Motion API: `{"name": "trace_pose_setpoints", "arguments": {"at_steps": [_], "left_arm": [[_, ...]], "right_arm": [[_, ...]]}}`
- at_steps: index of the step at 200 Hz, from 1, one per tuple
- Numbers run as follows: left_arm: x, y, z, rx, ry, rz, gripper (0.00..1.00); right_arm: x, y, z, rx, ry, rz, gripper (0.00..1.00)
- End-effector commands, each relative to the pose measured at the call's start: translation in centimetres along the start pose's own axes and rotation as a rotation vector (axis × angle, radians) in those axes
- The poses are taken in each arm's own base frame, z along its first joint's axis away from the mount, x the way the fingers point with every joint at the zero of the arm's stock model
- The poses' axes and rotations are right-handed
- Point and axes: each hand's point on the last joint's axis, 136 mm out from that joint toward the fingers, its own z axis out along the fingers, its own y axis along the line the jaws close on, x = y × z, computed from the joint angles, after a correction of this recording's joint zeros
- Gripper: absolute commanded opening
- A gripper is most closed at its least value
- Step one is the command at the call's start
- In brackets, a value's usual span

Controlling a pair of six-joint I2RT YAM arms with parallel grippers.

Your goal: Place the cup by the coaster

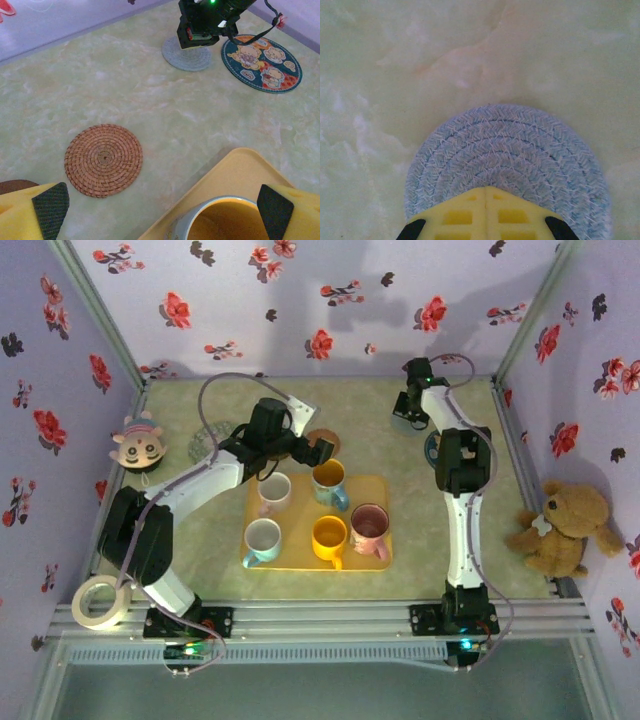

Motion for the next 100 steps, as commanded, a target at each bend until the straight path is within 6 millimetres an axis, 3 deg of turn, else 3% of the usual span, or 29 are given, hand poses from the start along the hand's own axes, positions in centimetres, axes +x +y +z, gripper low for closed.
{"name": "trace_pose_setpoints", "arguments": {"at_steps": [1, 53, 100], "left_arm": [[-0.8, -0.2, -0.4, -0.013, -0.016, 0.038, 1.00], [-0.8, -0.3, -0.7, -0.015, -0.018, 0.040, 1.00], [-1.2, -0.3, -1.3, -0.025, -0.027, 0.047, 1.00]], "right_arm": [[1.3, -0.4, 0.5, 0.006, 0.066, 0.034, 0.00], [4.6, 0.2, 0.7, -0.029, 0.172, 0.024, 0.00], [7.4, 1.0, -1.1, -0.062, 0.216, -0.013, 0.00]]}}
